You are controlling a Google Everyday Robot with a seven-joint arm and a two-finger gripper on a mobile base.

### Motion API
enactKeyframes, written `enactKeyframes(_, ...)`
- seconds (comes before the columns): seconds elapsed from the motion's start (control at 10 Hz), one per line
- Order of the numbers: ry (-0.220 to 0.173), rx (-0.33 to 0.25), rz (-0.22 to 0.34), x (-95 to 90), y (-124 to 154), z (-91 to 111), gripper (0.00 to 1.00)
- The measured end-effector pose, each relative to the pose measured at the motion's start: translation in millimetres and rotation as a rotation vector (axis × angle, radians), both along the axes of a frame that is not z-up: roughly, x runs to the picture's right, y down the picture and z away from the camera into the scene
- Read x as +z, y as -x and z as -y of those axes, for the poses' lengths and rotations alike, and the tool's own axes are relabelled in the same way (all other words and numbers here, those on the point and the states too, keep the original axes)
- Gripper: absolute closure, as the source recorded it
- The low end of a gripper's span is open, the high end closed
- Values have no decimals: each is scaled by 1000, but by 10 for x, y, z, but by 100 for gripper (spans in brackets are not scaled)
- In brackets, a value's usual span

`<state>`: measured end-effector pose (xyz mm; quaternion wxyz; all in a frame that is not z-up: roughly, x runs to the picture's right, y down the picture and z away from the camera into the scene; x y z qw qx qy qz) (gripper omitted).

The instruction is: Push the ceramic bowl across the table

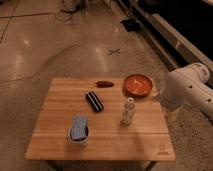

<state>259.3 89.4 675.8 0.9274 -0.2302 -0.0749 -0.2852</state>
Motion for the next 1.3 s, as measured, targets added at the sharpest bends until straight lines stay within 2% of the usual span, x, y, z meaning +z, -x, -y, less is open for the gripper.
enactKeyframes(0.7, 0, 1, 1, 7, -2, 6, 20)
enactKeyframes(0.8, -3, -3, 3, 58, -33, 48, 20)
enactKeyframes(1.0, -21, -35, 10, 405, -163, 299, 20)
enactKeyframes(1.2, -35, -92, 30, 875, -287, 587, 20)
enactKeyframes(1.3, -37, -109, 43, 1020, -292, 678, 20)
